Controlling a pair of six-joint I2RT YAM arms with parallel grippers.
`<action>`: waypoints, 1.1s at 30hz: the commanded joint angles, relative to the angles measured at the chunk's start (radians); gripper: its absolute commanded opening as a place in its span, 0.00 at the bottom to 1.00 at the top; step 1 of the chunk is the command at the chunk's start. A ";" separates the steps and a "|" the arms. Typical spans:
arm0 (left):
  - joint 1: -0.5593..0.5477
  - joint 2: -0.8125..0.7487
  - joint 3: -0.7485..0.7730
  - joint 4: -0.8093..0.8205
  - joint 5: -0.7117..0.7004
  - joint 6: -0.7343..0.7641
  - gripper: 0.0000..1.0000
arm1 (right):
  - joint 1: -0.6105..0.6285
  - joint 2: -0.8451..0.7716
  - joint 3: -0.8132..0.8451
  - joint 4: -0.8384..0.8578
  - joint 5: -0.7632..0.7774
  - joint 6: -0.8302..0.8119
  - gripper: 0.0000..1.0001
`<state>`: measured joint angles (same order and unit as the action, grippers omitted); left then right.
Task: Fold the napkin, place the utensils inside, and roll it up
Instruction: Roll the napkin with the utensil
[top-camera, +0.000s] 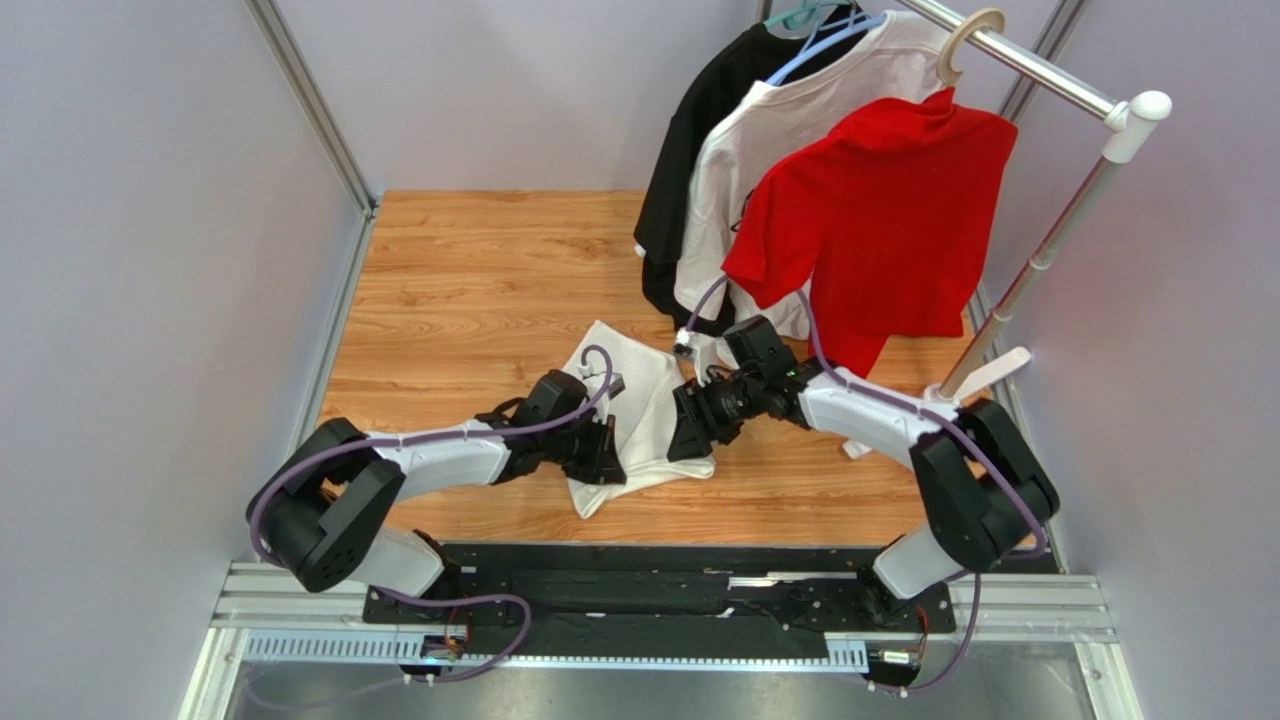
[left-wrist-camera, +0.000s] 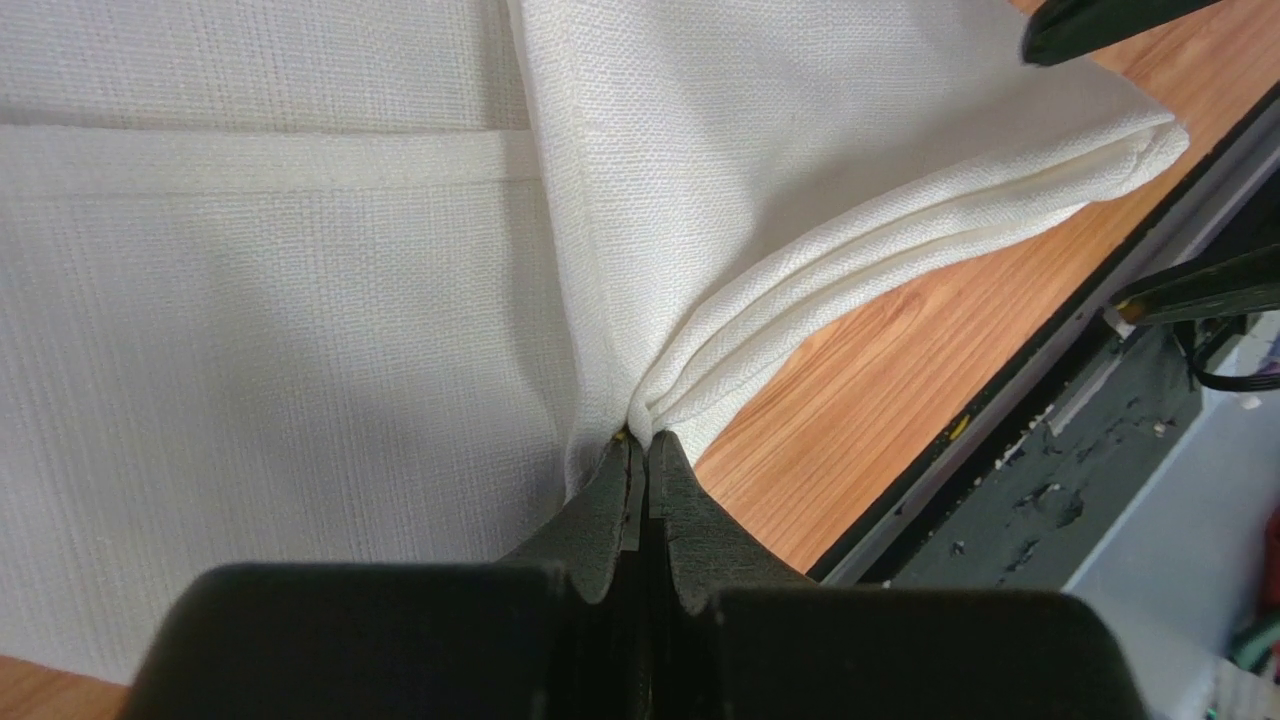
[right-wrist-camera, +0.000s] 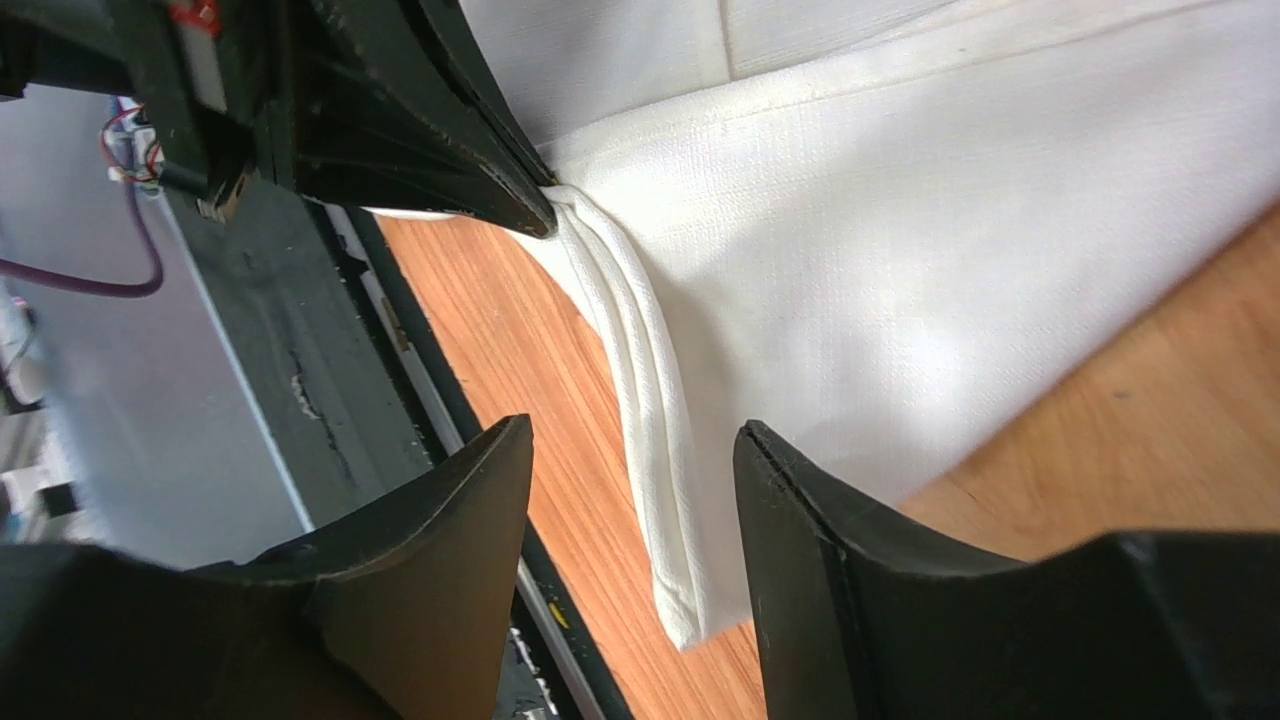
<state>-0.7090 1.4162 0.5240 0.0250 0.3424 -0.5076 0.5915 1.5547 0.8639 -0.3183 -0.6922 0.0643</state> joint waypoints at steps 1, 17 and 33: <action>0.043 0.069 -0.006 -0.141 0.049 0.020 0.00 | 0.019 -0.134 -0.083 0.139 0.138 -0.020 0.56; 0.126 0.174 0.024 -0.137 0.159 -0.002 0.00 | 0.385 -0.203 -0.082 0.157 0.589 -0.199 0.56; 0.148 0.245 0.048 -0.146 0.241 -0.008 0.00 | 0.475 0.027 0.018 0.199 0.714 -0.350 0.55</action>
<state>-0.5549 1.6009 0.6029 -0.0105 0.6689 -0.5526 1.0744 1.5475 0.8295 -0.1745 -0.0078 -0.2386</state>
